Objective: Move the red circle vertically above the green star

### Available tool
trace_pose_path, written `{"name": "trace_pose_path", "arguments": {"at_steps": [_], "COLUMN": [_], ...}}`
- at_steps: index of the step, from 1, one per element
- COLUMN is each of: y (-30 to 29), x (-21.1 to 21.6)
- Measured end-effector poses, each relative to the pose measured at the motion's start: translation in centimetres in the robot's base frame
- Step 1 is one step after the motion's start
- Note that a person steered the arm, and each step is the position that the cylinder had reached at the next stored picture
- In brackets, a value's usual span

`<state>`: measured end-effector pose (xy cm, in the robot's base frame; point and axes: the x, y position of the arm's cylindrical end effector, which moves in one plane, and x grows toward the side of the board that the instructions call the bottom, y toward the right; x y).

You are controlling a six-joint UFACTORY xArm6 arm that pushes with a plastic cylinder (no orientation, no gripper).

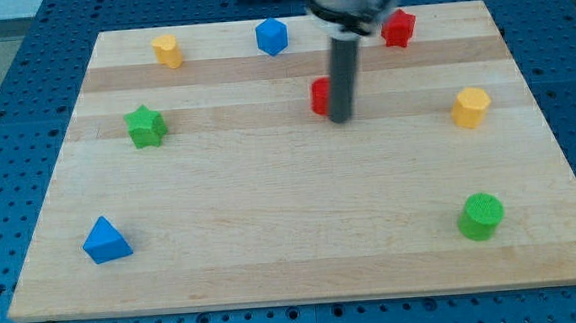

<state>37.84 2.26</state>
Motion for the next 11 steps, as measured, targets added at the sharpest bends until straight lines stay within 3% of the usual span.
{"name": "trace_pose_path", "arguments": {"at_steps": [1, 2, 4, 5, 7, 8, 9, 10, 11], "y": [-0.9, 3.2, -12.0, -13.8, -23.6, -28.7, -29.2, -21.7, -19.9], "x": [-2.4, -3.5, -6.4, -6.4, -6.6, -10.6, -15.1, -15.2, -12.4]}}
